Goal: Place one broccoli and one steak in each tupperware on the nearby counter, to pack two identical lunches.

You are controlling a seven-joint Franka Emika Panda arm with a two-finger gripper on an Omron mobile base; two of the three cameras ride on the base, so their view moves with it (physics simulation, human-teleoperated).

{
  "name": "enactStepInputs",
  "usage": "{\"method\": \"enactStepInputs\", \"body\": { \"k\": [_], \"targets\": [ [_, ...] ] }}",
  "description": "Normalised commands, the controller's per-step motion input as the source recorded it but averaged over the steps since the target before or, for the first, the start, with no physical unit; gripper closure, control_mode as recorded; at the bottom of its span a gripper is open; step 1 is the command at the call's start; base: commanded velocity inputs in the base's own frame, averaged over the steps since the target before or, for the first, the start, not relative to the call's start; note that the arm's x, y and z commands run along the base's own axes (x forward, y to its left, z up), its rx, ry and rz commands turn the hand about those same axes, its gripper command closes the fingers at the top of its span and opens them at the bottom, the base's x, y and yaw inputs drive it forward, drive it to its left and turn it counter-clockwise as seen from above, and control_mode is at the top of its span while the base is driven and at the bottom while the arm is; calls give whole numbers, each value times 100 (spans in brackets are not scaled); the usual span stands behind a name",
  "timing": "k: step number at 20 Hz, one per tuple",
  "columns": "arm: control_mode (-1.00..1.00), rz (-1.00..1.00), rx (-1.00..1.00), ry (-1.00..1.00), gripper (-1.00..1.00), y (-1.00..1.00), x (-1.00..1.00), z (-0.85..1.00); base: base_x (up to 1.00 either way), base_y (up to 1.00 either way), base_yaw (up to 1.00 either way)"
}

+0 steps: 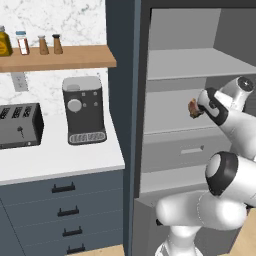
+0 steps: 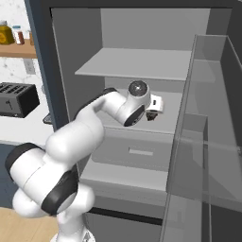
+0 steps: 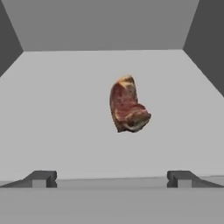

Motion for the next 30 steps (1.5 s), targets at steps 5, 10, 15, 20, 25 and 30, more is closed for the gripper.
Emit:
{"method": "enactStepInputs", "body": {
  "k": [5, 10, 15, 20, 25, 30],
  "targets": [
    [-100, 0, 0, 0, -100, -12, 17, -25, 0, 0, 0],
    [-100, 0, 1, 1, -100, -7, 33, -21, 0, 0, 0],
    [-100, 0, 0, 0, -100, -3, 53, -1, 0, 0, 0],
    [-100, 0, 0, 0, -100, -15, 35, -7, 0, 0, 0],
    [-100, 0, 0, 0, -100, -20, 22, -16, 0, 0, 0],
    [-100, 0, 0, 1, -100, -11, 24, -22, 0, 0, 0]
  ]
}}
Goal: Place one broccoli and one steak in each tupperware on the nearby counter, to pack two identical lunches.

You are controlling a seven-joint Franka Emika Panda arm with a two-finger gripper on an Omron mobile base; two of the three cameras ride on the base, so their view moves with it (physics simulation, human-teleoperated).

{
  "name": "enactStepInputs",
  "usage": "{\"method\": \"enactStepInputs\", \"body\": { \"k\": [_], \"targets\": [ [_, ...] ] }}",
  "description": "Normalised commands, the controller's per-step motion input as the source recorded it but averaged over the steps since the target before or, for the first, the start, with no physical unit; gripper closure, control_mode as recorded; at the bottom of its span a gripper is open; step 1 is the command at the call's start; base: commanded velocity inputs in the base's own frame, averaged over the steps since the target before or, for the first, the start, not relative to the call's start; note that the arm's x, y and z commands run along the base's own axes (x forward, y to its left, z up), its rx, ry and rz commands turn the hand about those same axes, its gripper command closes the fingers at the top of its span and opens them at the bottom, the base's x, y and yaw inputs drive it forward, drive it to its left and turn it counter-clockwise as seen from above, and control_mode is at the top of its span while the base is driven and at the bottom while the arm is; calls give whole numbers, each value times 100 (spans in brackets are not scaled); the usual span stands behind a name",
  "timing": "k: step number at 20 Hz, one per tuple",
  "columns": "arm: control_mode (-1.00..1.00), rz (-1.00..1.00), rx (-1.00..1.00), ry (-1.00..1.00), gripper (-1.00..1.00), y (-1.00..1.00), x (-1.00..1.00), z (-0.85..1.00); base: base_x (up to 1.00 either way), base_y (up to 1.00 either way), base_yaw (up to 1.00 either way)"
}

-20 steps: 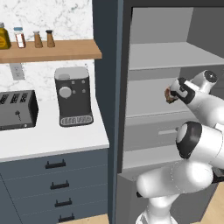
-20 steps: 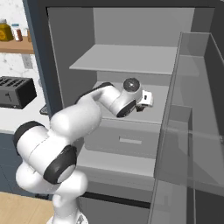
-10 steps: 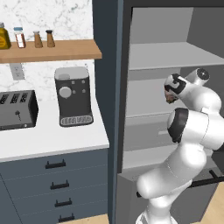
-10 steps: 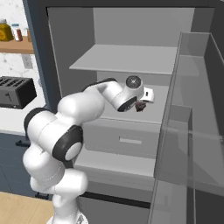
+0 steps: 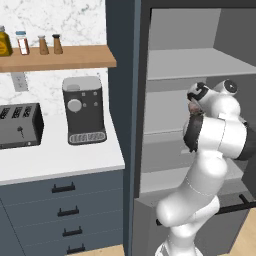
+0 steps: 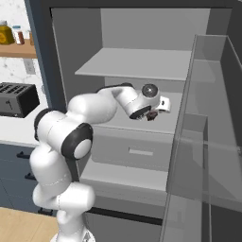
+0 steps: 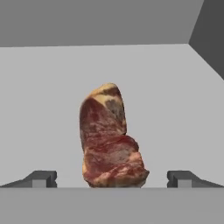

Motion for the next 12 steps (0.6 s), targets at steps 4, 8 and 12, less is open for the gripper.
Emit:
{"method": "enactStepInputs", "body": {
  "k": [4, 8, 12],
  "targets": [
    [-100, 0, 0, 2, -100, 0, 17, -29, 0, 0, 0],
    [-100, 0, 0, 4, -100, 1, 16, -32, 0, 0, 0],
    [-100, 0, 0, 4, 100, 13, 26, -29, 0, 0, 0]
  ]
}}
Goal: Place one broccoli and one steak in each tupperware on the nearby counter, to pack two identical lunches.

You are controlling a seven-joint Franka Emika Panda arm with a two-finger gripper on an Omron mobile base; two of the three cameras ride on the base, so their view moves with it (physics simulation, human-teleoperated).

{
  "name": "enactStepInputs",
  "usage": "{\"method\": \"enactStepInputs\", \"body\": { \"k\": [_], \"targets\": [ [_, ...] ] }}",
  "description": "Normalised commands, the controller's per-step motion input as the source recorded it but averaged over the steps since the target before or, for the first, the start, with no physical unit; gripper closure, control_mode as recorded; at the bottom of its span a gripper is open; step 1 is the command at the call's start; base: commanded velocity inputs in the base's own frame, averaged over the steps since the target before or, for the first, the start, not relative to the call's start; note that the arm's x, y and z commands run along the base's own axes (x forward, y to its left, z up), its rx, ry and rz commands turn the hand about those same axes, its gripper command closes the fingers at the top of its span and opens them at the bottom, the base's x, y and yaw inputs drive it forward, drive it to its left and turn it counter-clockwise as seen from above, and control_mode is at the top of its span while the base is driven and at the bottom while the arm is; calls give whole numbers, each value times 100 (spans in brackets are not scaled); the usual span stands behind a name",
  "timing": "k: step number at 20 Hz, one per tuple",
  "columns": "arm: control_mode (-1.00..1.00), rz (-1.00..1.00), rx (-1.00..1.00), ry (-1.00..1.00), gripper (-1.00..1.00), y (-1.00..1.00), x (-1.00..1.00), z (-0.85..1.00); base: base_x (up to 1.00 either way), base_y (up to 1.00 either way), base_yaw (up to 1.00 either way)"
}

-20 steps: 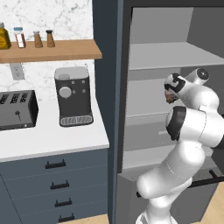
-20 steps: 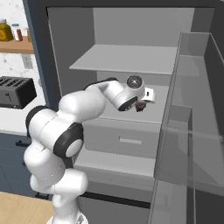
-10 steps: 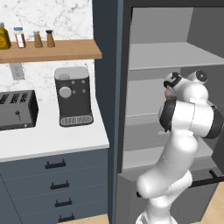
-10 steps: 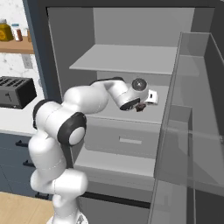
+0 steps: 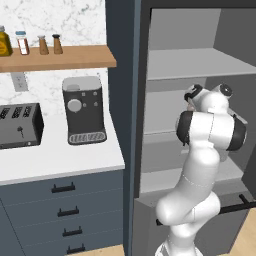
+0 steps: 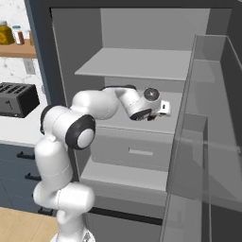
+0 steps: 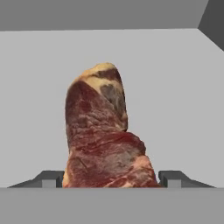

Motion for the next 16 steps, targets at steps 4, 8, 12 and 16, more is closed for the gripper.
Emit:
{"method": "enactStepInputs", "body": {
  "k": [4, 8, 12, 16],
  "targets": [
    [-100, 0, 0, 2, 100, 7, 25, -15, 0, 0, 0],
    [-100, 1, 0, 0, 100, 0, -2, -13, 0, 0, 0],
    [-100, 0, 0, -3, 100, 13, -72, -14, 0, 0, 0],
    [-100, 1, 0, -4, 100, 13, -95, -1, 0, 0, 0]
  ]
}}
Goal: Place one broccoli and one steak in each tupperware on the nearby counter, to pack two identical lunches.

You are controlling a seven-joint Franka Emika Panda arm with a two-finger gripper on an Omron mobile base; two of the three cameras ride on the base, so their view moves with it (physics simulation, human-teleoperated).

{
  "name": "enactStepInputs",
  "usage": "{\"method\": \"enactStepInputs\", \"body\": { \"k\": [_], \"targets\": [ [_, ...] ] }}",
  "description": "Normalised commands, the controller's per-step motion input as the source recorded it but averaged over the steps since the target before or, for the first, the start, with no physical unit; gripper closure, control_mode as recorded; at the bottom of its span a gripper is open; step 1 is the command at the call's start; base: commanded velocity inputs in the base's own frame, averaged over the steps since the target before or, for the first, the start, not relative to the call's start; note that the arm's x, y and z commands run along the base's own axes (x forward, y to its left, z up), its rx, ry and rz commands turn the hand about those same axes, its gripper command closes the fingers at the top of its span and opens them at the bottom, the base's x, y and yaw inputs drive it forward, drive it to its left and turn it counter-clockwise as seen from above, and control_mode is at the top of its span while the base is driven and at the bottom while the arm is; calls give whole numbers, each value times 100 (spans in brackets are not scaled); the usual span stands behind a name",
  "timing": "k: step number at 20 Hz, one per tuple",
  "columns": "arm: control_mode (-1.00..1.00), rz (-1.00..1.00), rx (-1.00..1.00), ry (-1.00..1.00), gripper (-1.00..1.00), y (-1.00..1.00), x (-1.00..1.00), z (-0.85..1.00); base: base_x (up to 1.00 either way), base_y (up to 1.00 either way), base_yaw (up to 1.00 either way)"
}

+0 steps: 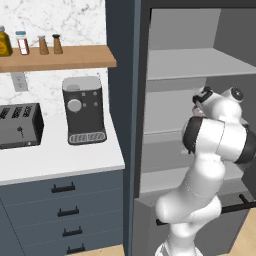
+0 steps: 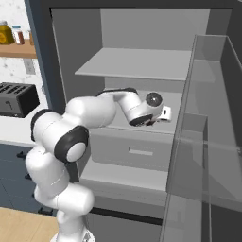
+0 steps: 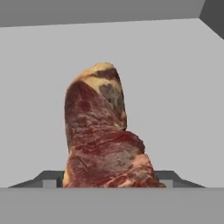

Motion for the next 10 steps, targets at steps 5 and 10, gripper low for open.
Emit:
{"method": "enactStepInputs", "body": {
  "k": [5, 10],
  "targets": [
    [-100, 5, 0, 6, 100, 22, -100, 53, 0, 0, 0],
    [-100, 9, -3, 19, 100, 41, -100, 80, 0, 0, 0]
  ]
}}
